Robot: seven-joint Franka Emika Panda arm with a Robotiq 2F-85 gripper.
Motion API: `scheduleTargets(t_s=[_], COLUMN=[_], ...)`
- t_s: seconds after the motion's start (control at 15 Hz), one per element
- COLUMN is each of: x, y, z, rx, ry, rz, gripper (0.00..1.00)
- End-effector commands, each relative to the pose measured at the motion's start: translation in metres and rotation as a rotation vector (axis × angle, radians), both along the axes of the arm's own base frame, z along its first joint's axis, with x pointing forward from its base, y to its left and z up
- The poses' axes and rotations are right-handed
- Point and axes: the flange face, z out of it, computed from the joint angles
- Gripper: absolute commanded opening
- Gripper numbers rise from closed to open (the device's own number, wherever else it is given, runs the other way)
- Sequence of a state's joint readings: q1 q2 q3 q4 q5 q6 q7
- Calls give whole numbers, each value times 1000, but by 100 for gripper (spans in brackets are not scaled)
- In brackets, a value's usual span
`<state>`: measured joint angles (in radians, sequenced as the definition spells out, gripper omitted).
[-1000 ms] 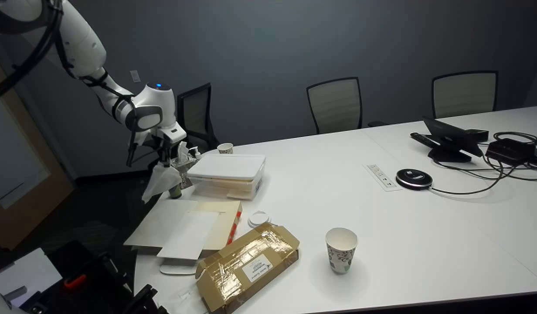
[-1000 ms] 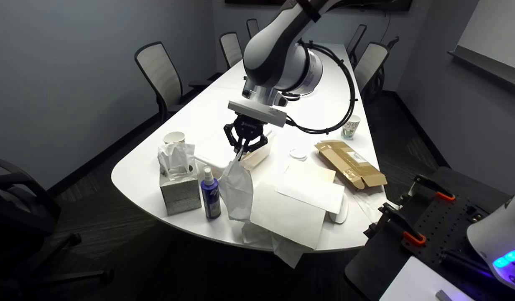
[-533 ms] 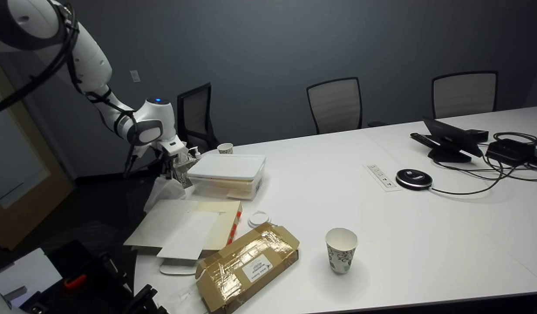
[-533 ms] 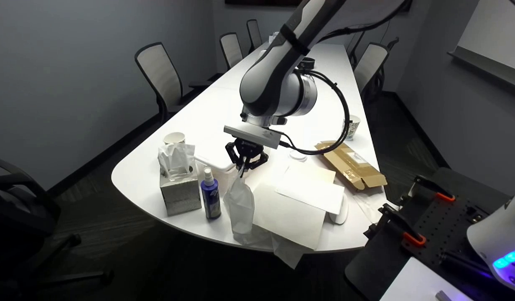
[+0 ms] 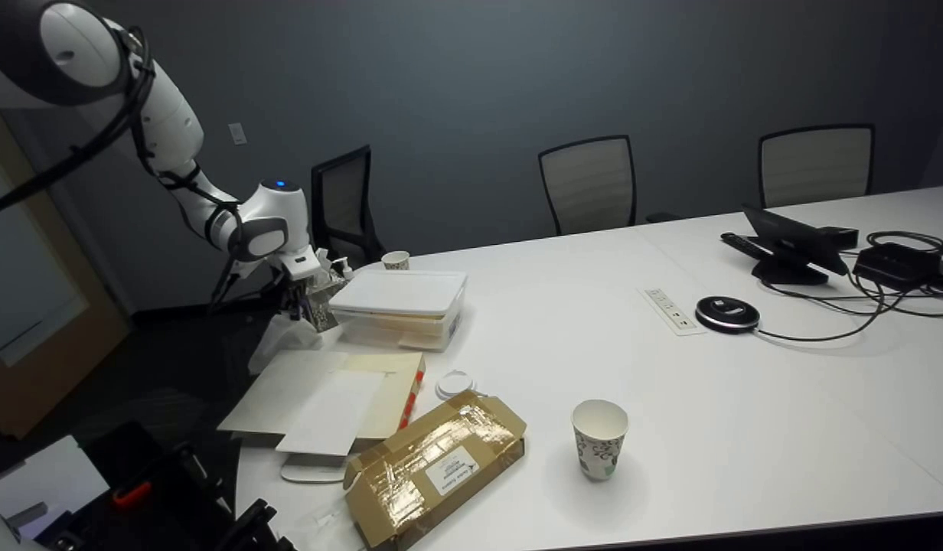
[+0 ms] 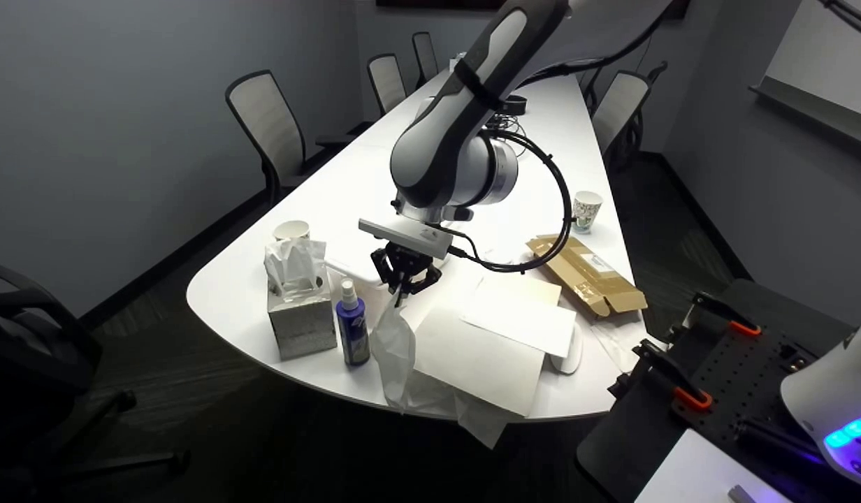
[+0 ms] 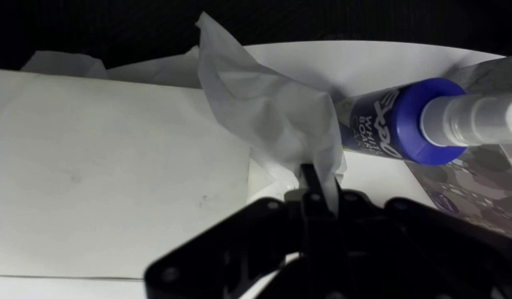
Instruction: Get a tissue from the box and then wipe the paper on the book with it
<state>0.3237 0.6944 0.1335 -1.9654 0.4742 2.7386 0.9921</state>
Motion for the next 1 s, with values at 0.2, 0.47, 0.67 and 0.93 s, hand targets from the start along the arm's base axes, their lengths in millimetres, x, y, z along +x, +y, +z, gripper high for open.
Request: scheduleTargets(t_s=[0.2,0.47,0.67,0.93], x=[21,36,43,47], y=[13,15,19,21], z=[-5,-15,-18,14], rx=[-39,-110,-119,-61], ry=[47,44,58,22], rz=[-73,-101,-101,-68], gripper=[0,0,21,49])
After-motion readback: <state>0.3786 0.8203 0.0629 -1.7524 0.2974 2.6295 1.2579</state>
